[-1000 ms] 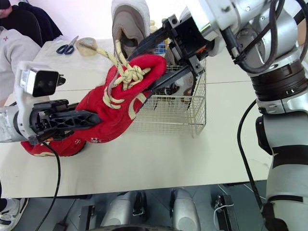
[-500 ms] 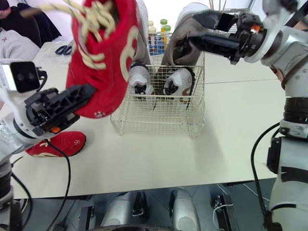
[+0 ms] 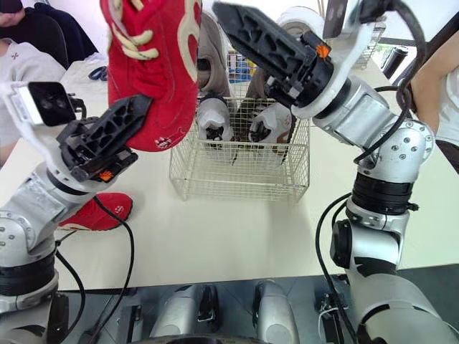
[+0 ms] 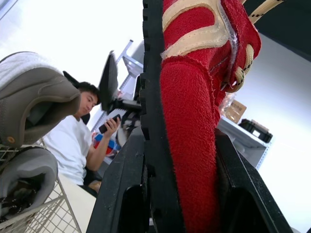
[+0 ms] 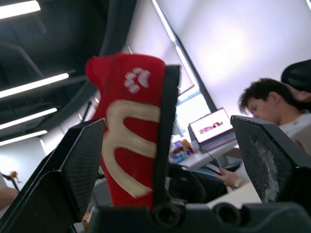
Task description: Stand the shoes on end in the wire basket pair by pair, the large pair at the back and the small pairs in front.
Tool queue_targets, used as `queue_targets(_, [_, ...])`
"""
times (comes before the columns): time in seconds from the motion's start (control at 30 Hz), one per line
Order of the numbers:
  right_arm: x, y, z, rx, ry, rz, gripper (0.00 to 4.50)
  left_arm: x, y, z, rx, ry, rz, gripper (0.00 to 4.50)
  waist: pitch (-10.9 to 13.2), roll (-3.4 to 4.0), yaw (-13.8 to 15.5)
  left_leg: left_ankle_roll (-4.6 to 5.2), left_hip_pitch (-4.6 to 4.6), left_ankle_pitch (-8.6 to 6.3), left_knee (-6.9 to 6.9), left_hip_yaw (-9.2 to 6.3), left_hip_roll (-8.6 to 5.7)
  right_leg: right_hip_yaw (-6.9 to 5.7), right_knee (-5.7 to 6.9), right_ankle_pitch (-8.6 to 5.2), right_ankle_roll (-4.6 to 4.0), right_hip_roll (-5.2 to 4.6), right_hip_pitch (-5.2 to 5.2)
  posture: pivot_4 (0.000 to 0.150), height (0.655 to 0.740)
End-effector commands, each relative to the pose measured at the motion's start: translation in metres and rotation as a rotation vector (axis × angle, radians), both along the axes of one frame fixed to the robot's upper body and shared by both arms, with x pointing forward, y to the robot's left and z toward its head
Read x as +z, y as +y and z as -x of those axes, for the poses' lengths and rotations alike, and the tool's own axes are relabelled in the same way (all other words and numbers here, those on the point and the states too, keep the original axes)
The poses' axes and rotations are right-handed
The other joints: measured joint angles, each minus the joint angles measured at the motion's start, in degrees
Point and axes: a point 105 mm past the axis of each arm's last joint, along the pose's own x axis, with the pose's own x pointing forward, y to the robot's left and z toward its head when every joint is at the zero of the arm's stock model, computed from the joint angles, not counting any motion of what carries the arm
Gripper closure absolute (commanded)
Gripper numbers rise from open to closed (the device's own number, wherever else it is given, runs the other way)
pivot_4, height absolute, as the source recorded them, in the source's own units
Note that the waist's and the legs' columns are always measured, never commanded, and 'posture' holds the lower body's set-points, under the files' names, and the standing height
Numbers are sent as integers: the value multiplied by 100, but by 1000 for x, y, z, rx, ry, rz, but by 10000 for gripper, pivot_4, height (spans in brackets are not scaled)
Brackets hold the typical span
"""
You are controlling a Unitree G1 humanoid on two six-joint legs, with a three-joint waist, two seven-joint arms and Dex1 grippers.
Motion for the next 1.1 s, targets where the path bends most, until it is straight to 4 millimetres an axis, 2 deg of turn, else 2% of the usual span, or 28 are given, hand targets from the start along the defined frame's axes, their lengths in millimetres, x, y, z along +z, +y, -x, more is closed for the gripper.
queue_targets(0.03, [15,1,12,37,-43,-36,704,5,-3,6,-20,-58,-6,31733,0,0,-4,0,0,0,0,0,1,0,-1,0,0,1,0,1500,7400])
queue_targets(0.27, [14,10,15,57,-74,11,704,-2,-9,6,-37,-59,-46,31733,0,0,-6,1,0,-1,-1,0,2,0,-2,0,0,2,0,1500,7400])
queue_targets(0.5, [10,15,9,4,-107,45,704,-8,-17,7,-46,-71,-97,31733,0,0,-3,2,-1,-1,-1,0,2,0,-4,-1,1,2,-1,1500,7400])
queue_targets(0.6, [11,13,12,17,-126,33,9816,-7,-16,6,-42,-74,-99,31733,0,0,-6,2,-2,-1,-1,0,2,0,-4,-1,1,2,-2,1500,7400])
queue_targets(0.77, [14,4,17,43,-170,15,33609,-9,-14,3,-30,-69,-123,31733,0,0,-4,2,-2,-1,-1,0,2,0,-5,-1,1,2,-2,1500,7400])
queue_targets(0.83, [15,2,22,62,-204,22,38119,-12,-14,4,-37,-73,-156,25458,0,0,-8,2,-3,-2,-2,0,2,-1,-6,-1,1,2,-2,1500,7400])
queue_targets(0.87, [15,1,23,68,-215,26,38496,-13,-13,4,-39,-71,-163,22479,0,1,-10,2,-2,-2,-2,0,3,-1,-7,-1,1,3,-2,1500,7400])
queue_targets(0.93, [16,-3,25,71,-253,41,38512,-14,-11,2,-14,-73,-188,12056,1,0,-4,2,-2,-2,-3,0,3,-1,-7,-1,1,3,-2,1500,7400])
queue_targets(1.0, [20,-15,22,34,-300,73,38512,-24,-9,-4,68,-80,-309,1880,1,0,-2,2,-4,-2,-3,0,3,-1,-8,-1,1,3,-3,1500,7400])
queue_targets(1.1, [23,-40,11,-46,-349,144,38512,-34,4,-2,125,-82,-441,1880,2,1,-6,6,-5,-5,-3,1,1,-6,-12,-1,1,2,-5,1500,7400])
